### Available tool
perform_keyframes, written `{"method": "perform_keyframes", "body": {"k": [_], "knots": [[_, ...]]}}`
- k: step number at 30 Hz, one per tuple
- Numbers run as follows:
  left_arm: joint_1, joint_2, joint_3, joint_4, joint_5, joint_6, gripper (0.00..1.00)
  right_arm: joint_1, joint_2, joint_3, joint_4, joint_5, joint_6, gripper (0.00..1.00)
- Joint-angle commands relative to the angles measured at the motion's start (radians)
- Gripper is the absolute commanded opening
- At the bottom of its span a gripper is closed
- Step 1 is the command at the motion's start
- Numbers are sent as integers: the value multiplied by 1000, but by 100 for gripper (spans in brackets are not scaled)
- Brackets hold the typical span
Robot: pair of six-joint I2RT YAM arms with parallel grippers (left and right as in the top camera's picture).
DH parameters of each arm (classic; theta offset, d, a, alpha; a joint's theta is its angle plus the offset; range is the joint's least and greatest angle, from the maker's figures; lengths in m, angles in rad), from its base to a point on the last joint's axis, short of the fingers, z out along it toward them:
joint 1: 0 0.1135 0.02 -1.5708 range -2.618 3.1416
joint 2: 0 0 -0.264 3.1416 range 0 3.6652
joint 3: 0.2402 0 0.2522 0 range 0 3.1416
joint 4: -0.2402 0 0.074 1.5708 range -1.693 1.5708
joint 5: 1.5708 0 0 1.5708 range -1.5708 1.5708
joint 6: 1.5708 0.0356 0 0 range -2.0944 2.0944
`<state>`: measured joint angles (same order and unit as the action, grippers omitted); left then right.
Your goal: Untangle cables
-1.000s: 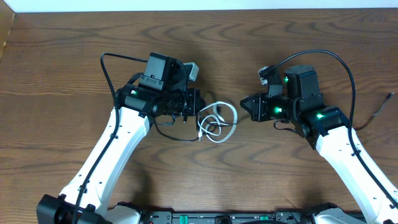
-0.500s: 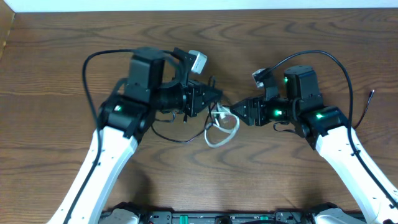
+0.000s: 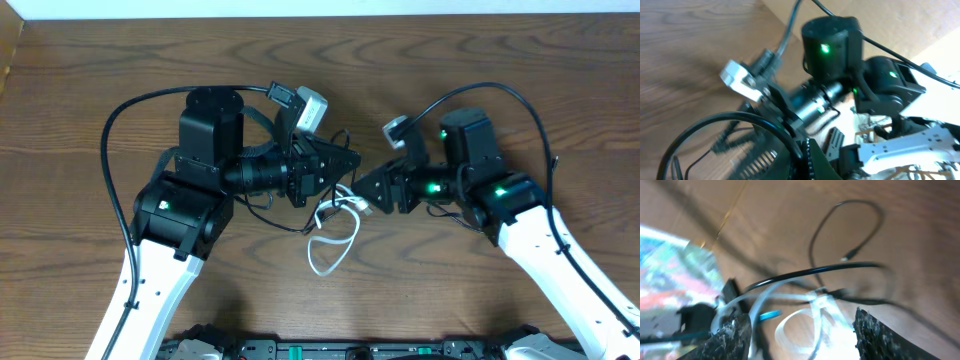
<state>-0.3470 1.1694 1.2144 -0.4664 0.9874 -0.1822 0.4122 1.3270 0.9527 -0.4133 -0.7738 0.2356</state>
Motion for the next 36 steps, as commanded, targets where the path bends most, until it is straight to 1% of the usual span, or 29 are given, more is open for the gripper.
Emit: {"method": "perform_keyframes", "body": {"k": [1, 5, 8, 10, 12, 14, 15, 17, 20, 22, 23, 24, 27, 30, 34, 36], "knots": [[3, -8, 34, 26, -38, 10, 8, 47, 3, -6, 2, -86, -55, 63], [3, -8, 34, 51, -42, 6, 8, 84, 3, -6, 1, -107, -78, 64], [4, -8, 34, 50, -114, 6, 8, 98, 3, -6, 2, -131, -85, 63], [3, -8, 34, 53, -125, 6, 7, 100, 3, -6, 1, -131, -85, 62], [3, -8, 34, 54, -125, 5, 8, 100, 3, -6, 2, -131, -85, 58], [3, -8, 34, 54, -124, -13, 8, 100, 3, -6, 6, -131, -85, 52], [3, -8, 34, 54, -123, -24, 8, 100, 3, -6, 11, -130, -84, 51], [3, -8, 34, 61, -93, -34, 8, 100, 3, -6, 27, -121, -84, 51], [3, -8, 34, 105, 13, -41, 7, 100, 3, -6, 57, -114, -84, 49], [3, -8, 34, 138, 64, -45, 8, 100, 3, -6, 69, -114, -84, 43], [3, -8, 34, 148, 68, -57, 8, 100, 3, -6, 74, -114, -84, 39], [3, -8, 34, 157, 68, -67, 8, 100, 3, -6, 74, -114, -84, 37], [4, -8, 34, 162, 66, -66, 8, 100, 3, -6, 66, -111, -84, 34], [4, -8, 33, 150, 20, -66, 8, 100, 3, -6, 19, -27, -84, 32], [3, -8, 33, 60, -182, -66, 7, 100, 3, -6, -128, 249, -57, 32], [3, -8, 33, 8, -280, -66, 8, 100, 3, -6, -199, 393, -29, 34]]}}
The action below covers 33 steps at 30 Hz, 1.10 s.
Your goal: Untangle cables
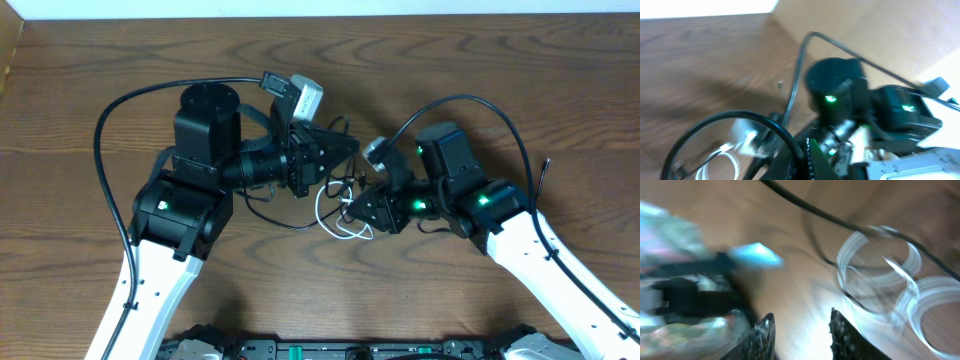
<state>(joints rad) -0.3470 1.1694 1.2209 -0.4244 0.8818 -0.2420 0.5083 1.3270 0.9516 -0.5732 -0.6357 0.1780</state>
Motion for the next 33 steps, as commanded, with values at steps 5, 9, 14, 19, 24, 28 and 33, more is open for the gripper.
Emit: {"method": "perform_keyframes", "body": {"k": [5, 9, 14, 19, 24, 28, 33], "knots": [[3, -7, 27, -140, -447, -6, 7, 4, 12, -5, -101, 375, 61, 43], [3, 6, 27, -233, -658, -7, 8, 4, 36, -5, -100, 370, 99, 45], [3, 59, 27, -309, -685, -7, 7, 35, 129, -5, -77, 293, 113, 49], [3, 108, 27, -327, -685, -7, 7, 69, 211, -5, -70, 284, 111, 50], [3, 150, 27, -327, -685, -6, 8, 96, 274, -5, -49, 204, 114, 47], [3, 185, 27, -332, -685, -7, 7, 110, 296, -6, -29, 173, 133, 44], [3, 224, 27, -350, -685, -6, 7, 130, 296, -5, -29, 174, 94, 48]]}}
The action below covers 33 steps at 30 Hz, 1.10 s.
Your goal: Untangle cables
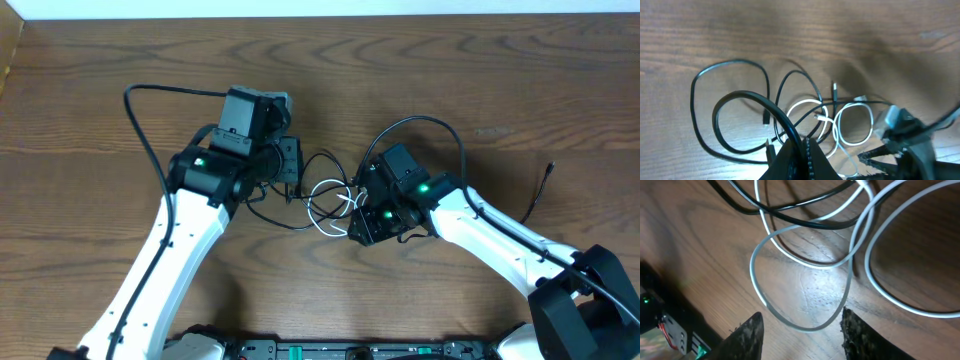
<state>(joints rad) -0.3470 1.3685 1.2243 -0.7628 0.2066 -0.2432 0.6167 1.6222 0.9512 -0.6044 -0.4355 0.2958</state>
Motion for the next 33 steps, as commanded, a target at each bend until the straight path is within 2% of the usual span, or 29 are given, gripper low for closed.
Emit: {"method": "perform_keyframes", "body": {"k": [1, 4, 9, 14, 17, 22, 26, 31, 33], "knots": [[3, 32, 23, -14, -10, -6, 8, 29, 1, -5, 2, -27, -68, 49], [3, 52, 23, -19, -10, -6, 7, 57, 1, -5, 8, -19, -194, 57], [3, 60, 23, -22, -9, -6, 8, 90, 1, -5, 45, 76, -267, 60], [3, 60, 23, -23, -9, -6, 8, 106, 1, -5, 86, 126, -272, 57], [3, 60, 23, -23, -9, -6, 8, 106, 1, -5, 84, 130, -272, 48], [3, 60, 23, -23, -10, -6, 8, 106, 1, -14, 44, 130, -272, 55], [3, 60, 23, -22, -10, -6, 8, 106, 1, -39, 50, 130, -272, 55], [3, 60, 23, -23, -9, -6, 8, 113, 1, -71, 95, 127, -271, 54], [3, 60, 23, -23, -10, -6, 8, 117, 1, -75, 119, 129, -271, 47]]}}
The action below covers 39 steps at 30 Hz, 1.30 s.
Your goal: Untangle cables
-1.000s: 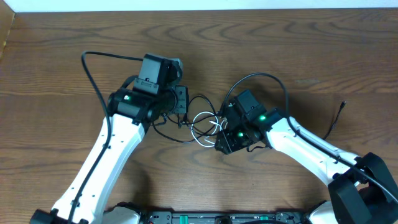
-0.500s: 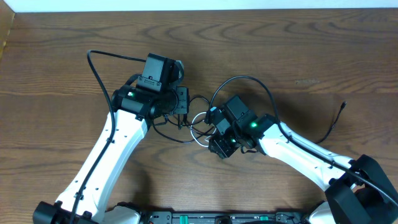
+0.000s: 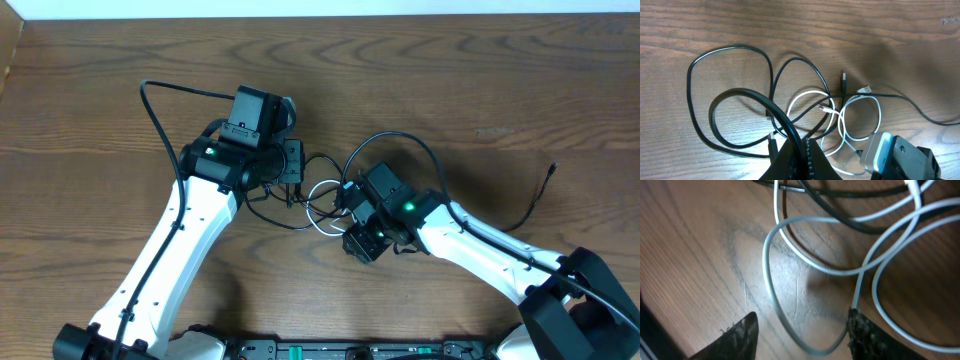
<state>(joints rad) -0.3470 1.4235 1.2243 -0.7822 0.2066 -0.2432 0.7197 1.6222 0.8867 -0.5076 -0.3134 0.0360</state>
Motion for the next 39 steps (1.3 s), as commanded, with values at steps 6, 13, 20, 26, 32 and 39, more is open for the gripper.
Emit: {"method": "perform_keyframes", "body": {"k": [6, 13, 20, 26, 32, 39], "knots": [[3, 5, 23, -3, -10, -6, 8, 14, 1, -10, 98, 9, -11, 9], [3, 5, 23, -3, -10, -6, 8, 10, 1, -10, 71, 8, 12, 1], [3, 5, 23, -18, -10, -5, 8, -110, -61, 15, -4, 8, 75, 1], [3, 5, 23, -26, -10, -6, 8, -359, -241, 79, -129, 10, 75, 1], [3, 5, 23, -26, -10, -5, 8, -656, -447, 110, -207, 149, 118, 1], [3, 5, 23, -26, -10, -6, 7, -983, -637, 110, -225, 210, 228, 1]]}}
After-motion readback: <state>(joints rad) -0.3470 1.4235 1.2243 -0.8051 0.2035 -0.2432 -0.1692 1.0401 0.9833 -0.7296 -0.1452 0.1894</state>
